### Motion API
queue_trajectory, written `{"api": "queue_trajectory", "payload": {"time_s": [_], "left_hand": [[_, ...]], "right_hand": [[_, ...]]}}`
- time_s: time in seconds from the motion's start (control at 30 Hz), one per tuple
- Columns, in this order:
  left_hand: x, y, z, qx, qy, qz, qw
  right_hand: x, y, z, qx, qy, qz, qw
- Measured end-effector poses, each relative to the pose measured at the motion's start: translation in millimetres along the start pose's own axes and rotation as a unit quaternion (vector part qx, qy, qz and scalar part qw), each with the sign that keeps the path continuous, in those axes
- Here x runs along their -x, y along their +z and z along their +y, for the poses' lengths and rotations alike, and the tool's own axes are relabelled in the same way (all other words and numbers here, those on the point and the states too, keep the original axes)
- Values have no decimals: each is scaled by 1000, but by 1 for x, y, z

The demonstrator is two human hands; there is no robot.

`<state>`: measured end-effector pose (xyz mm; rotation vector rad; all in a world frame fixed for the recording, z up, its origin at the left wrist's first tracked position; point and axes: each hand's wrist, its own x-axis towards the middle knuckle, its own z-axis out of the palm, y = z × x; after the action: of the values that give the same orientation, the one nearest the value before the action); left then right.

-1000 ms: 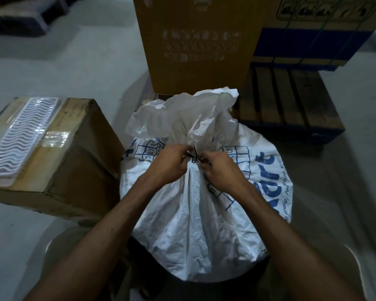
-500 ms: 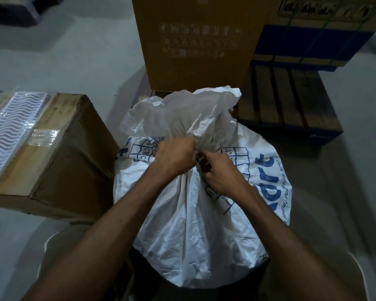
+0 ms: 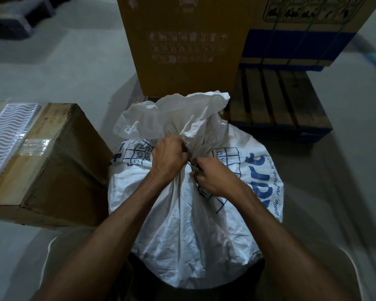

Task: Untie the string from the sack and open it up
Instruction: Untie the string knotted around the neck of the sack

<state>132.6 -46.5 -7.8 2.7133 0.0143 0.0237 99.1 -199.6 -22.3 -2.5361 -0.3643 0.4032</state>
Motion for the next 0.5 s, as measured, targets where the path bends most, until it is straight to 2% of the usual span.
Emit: {"api": "queue_trajectory", "payload": {"time_s": [0.23, 0.5], "left_hand": [[-3, -9, -7, 52, -31, -33, 998], [-11, -12, -14, 47, -51, -86, 994]], "right_hand": [[-2, 2, -1, 6, -11, 7, 1000], [-6, 1, 6, -23, -25, 1, 999]]}}
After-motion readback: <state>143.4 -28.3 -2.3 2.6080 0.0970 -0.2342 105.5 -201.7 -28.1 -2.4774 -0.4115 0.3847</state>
